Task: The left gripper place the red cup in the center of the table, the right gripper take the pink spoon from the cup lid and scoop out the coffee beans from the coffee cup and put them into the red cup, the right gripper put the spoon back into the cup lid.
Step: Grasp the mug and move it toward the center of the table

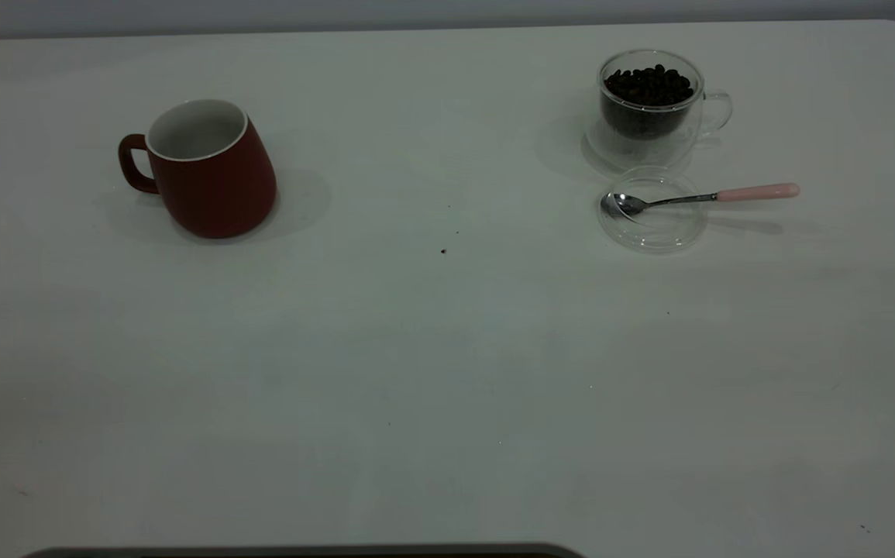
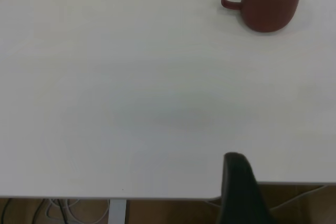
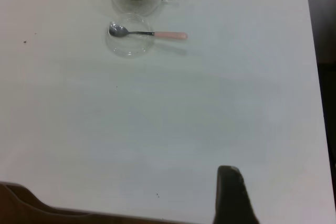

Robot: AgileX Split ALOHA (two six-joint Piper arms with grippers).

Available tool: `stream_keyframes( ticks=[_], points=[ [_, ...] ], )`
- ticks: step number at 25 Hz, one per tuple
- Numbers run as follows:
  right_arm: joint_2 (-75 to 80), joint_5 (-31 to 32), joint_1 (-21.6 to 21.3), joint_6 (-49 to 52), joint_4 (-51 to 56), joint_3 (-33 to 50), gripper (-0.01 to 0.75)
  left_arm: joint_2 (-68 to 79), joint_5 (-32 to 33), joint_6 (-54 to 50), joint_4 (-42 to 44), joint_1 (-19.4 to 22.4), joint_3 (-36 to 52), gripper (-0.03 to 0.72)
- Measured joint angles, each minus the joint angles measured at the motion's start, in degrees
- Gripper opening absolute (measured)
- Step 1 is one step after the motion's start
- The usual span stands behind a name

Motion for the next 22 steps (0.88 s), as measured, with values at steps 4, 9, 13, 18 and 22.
stream_keyframes(
  ticks=[4, 9, 13, 18, 22],
  points=[
    [0.0, 0.0, 0.0, 0.0, 0.0, 0.0, 0.502, 0.0, 0.0, 0.0, 0.0, 0.0, 0.0, 0.494],
    [0.0, 0.0, 0.0, 0.0, 0.0, 0.0, 0.502, 0.0, 0.0, 0.06, 0.0, 0.0, 0.0, 0.494],
    [0.0, 0.0, 0.0, 0.0, 0.0, 0.0, 0.502, 0.0, 0.0, 0.11, -1.07, 0.0, 0.0, 0.494],
    [0.0, 0.0, 0.0, 0.0, 0.0, 0.0, 0.502, 0.0, 0.0, 0.11, -5.12, 0.0, 0.0, 0.494],
    [0.0, 0.0, 0.0, 0.0, 0.0, 0.0, 0.502, 0.0, 0.0, 0.7, -6.23, 0.0, 0.0, 0.494]
  ],
)
